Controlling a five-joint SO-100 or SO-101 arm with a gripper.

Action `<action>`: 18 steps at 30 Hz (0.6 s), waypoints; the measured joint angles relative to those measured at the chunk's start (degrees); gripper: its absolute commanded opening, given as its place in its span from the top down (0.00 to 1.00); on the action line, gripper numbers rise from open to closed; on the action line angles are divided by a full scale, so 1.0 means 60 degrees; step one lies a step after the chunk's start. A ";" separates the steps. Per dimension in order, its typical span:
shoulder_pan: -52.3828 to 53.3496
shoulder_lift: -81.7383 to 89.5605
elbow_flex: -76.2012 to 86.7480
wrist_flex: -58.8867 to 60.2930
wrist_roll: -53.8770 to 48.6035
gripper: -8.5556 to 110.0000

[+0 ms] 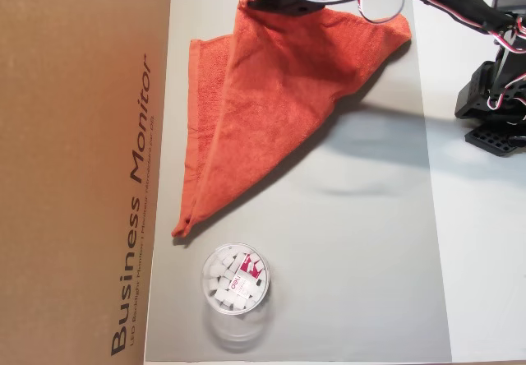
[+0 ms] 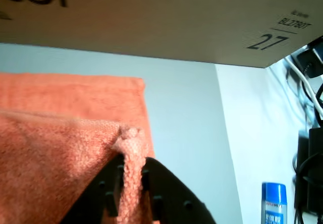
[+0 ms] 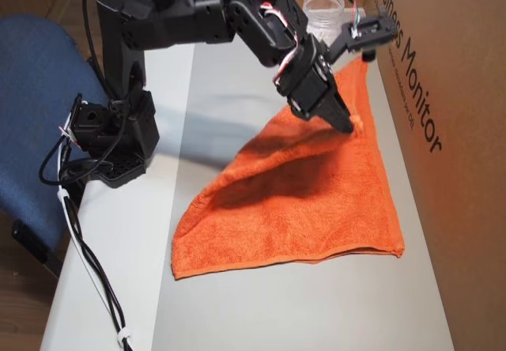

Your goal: Fold the blanket.

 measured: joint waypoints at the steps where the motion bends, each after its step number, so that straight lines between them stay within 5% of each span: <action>1: 0.0029 -0.0205 -0.0117 -0.0205 -0.0029 0.93; 18: 0.0059 -0.3354 -0.2095 -0.2637 -0.0029 0.93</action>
